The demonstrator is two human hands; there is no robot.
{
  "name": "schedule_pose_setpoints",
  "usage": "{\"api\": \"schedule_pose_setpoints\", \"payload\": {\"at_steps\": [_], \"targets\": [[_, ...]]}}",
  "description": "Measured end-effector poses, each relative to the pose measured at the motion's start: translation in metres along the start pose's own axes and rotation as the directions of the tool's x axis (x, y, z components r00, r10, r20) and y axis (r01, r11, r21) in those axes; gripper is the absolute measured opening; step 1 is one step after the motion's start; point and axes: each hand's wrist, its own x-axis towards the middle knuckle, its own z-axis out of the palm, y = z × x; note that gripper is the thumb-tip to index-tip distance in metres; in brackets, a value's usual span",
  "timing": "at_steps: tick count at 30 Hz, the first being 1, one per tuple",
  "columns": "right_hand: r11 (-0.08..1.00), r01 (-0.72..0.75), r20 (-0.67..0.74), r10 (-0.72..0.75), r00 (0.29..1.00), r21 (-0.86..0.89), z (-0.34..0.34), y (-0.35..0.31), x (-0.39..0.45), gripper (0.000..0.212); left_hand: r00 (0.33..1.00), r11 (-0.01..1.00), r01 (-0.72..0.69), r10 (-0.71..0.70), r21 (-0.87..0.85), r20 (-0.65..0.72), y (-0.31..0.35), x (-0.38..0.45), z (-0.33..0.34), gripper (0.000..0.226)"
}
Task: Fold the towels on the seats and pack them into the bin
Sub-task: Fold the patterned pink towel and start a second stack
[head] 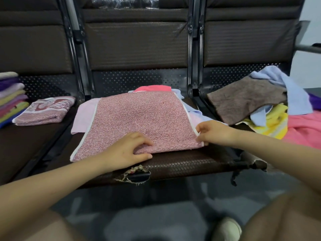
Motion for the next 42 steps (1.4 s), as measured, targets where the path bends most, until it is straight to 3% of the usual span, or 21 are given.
{"api": "schedule_pose_setpoints", "payload": {"at_steps": [3,6,8,9,12,14,17,20,24,27,33,37,40,42], "targets": [[0.951,-0.02,-0.044,0.007,0.999,-0.308,0.006,0.004,-0.004,0.038,0.998,0.999,-0.031,0.032,0.018,-0.047,0.0,-0.005,-0.001,0.038],[0.888,0.181,-0.169,-0.274,0.947,-0.422,0.011,-0.006,-0.002,0.063,0.995,0.995,-0.056,0.062,0.079,-0.074,0.0,-0.007,-0.003,0.043],[0.822,0.387,-0.107,-0.467,0.878,-0.417,0.017,-0.024,-0.002,0.061,0.993,0.99,-0.059,0.072,0.125,-0.096,0.002,-0.004,-0.003,0.032],[0.794,0.435,-0.036,-0.495,0.868,-0.424,0.022,-0.035,0.0,0.061,0.99,0.99,-0.044,0.061,0.135,-0.129,0.002,-0.001,-0.004,0.022],[0.72,0.398,0.125,-0.403,0.907,-0.569,0.042,-0.057,0.013,0.051,0.974,0.996,0.016,0.005,0.091,-0.228,0.005,0.007,-0.01,0.009],[0.706,0.375,0.13,-0.377,0.917,-0.601,0.04,-0.065,0.03,0.02,0.974,0.992,0.039,-0.011,0.116,-0.226,0.004,0.01,-0.017,0.01],[0.78,0.405,0.18,-0.364,0.914,-0.477,0.019,-0.068,0.049,0.029,0.989,0.953,0.051,-0.006,0.3,-0.15,-0.008,0.008,-0.026,0.024],[0.864,0.413,0.252,-0.348,0.903,-0.288,0.0,-0.063,0.055,0.013,0.994,0.95,0.095,-0.078,0.298,-0.071,-0.032,-0.003,-0.033,0.046],[0.908,0.382,0.269,-0.33,0.905,-0.171,-0.008,-0.054,0.054,0.022,0.99,0.983,0.104,-0.088,0.151,-0.108,-0.057,-0.027,-0.041,0.02],[0.936,0.338,0.227,-0.311,0.923,-0.095,-0.01,-0.049,0.053,0.031,0.968,0.983,0.165,-0.148,0.076,-0.201,-0.07,-0.048,-0.05,0.042],[0.963,0.267,0.139,-0.261,0.955,-0.026,0.005,-0.033,0.034,0.038,0.949,0.974,0.227,-0.218,0.017,-0.228,-0.078,-0.075,-0.054,0.026],[0.967,0.255,0.093,-0.254,0.963,0.002,0.008,-0.031,0.02,0.046,0.951,0.981,0.193,-0.195,-0.029,-0.242,-0.066,-0.082,-0.056,0.05],[0.977,0.196,0.167,-0.208,0.964,0.087,0.0,-0.033,0.009,0.037,0.949,0.975,0.175,-0.203,-0.133,-0.24,-0.059,-0.088,-0.059,0.049],[0.985,0.122,0.301,-0.153,0.941,0.121,-0.006,-0.032,0.004,0.028,0.954,0.969,0.172,-0.208,-0.175,-0.215,-0.054,-0.089,-0.061,0.048]]}}
